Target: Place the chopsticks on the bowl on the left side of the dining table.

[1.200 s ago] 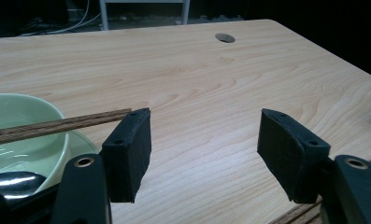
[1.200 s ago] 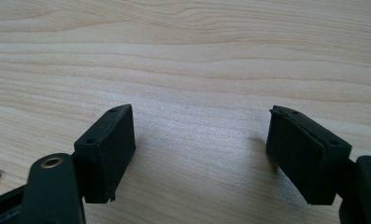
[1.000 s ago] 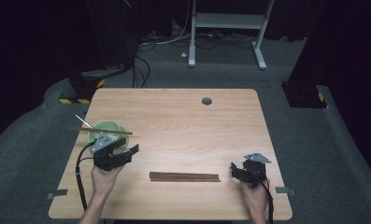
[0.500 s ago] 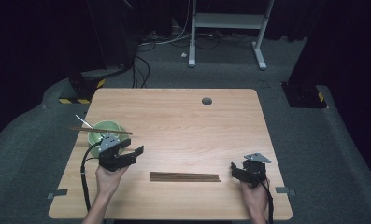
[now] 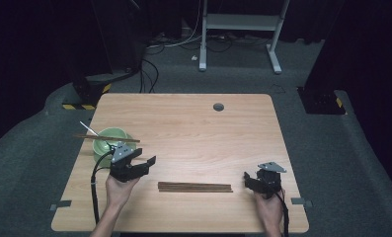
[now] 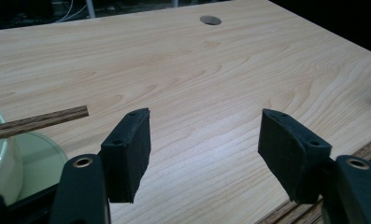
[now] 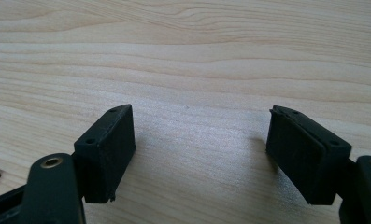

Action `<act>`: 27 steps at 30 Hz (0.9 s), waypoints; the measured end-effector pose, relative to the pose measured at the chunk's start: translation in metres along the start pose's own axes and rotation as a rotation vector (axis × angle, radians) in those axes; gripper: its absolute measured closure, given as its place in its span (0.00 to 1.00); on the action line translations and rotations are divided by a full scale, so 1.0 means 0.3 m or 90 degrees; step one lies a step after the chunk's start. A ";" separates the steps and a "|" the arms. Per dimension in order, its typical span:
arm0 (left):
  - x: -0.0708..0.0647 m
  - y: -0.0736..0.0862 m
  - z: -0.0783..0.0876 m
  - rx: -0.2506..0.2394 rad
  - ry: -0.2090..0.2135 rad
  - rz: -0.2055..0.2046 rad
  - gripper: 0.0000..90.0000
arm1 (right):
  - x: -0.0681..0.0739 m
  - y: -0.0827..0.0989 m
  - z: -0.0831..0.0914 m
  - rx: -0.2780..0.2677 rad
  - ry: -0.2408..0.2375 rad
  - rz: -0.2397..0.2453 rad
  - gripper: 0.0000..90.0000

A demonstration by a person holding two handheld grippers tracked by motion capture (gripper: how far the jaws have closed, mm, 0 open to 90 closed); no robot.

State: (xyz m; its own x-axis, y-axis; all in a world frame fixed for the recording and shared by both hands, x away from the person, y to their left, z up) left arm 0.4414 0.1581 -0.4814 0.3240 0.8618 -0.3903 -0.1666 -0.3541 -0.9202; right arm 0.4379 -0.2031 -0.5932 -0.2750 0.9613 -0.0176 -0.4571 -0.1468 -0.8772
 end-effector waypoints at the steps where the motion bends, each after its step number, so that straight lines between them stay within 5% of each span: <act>1: 0.001 0.003 -0.001 0.000 -0.001 0.000 0.38 | 0.000 0.000 0.000 0.000 0.000 0.000 0.26; 27: 0.040 0.099 -0.030 0.031 -0.025 -0.031 0.39 | 0.001 0.000 0.000 0.000 -0.001 0.000 0.26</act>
State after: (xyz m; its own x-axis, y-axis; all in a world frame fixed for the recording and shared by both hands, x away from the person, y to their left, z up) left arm 0.4486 0.1546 -0.5137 0.2955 0.8918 -0.3427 -0.1977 -0.2939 -0.9352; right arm 0.4377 -0.2028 -0.5932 -0.2770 0.9607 -0.0169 -0.4573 -0.1473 -0.8770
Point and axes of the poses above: each handheld gripper's, and its own axes: z roughly backward along the jaws, y roughly out of its underside, x roughly to its left, the point moved 10 cm from there along -z, roughly forward along the jaws, and after that the axes turned 15 degrees about -x, right-handed, at the moved point
